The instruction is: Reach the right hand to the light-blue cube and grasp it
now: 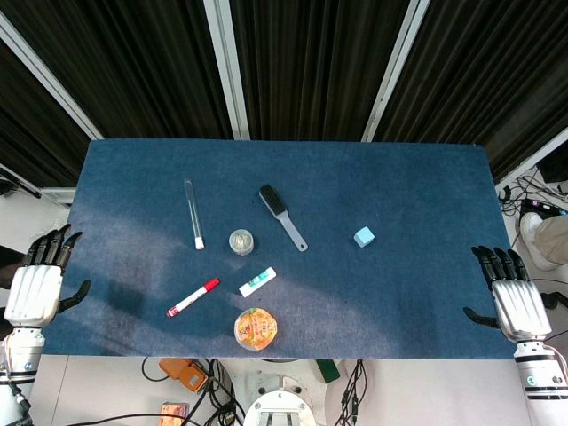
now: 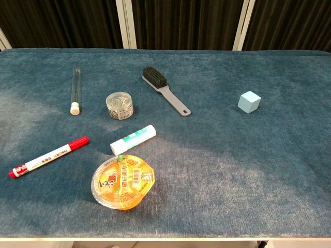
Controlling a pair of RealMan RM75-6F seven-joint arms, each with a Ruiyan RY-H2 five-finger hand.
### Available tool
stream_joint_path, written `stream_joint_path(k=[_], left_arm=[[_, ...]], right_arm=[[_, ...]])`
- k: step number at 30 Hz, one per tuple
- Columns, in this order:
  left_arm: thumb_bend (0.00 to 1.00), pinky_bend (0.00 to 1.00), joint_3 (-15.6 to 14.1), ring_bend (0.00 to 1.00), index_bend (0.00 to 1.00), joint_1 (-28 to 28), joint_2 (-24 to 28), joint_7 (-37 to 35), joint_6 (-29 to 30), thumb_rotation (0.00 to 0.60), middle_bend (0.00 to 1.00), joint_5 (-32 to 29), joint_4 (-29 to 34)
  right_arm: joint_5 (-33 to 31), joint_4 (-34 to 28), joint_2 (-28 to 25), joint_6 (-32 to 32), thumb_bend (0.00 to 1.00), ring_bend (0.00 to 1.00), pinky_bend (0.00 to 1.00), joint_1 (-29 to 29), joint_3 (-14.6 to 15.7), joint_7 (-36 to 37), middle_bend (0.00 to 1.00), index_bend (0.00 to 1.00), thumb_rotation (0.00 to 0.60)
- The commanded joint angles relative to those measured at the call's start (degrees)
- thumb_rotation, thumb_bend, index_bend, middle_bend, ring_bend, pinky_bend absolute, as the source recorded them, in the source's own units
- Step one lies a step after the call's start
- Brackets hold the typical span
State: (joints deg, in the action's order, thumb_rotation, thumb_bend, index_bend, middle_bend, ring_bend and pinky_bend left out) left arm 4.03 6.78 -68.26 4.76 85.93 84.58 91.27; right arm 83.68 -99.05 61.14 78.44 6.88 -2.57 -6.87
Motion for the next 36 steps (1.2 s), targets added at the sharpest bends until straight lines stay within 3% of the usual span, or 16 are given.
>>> stream_joint_path(k=[1,19,31,36], left_arm=[[0.27,0.09,0.0,0.0,0.1,-0.2,0.0,0.0,0.3,0.6,0.0,-0.1,0.2],[0.27,0.09,0.1,0.0,0.1,-0.5,0.1,0.7,0.5,0.6,0.0,-0.4,0.5],[0.27,0.09,0.1,0.0,0.1,-0.5,0.1,0.8,0.4,0.6,0.0,-0.4,0.4],[0.27,0.09,0.2,0.0,0.1,-0.5,0.1,1.3,0.4,0.6,0.0,-0.4,0.2]], right_arm=[[-0.8,4.0,1.8,-1.8,0.24,0.14,0.07,1.3,-0.9,4.0,0.14,0.17,0.6],[-1.6,37.4,23.1,-15.4,0.24,0.16,0.07,14.8,-6.0,26.6,0.22,0.37,0.6],[-1.2,50.3,33.4,-21.0,0.25,0.17,0.07,22.1,-6.6,32.4,0.23,0.39,0.6],[-1.5,52.9,36.0,-21.0,0.25,0.18,0.08,23.4,-7.0,34.9,0.23,0.39,0.6]])
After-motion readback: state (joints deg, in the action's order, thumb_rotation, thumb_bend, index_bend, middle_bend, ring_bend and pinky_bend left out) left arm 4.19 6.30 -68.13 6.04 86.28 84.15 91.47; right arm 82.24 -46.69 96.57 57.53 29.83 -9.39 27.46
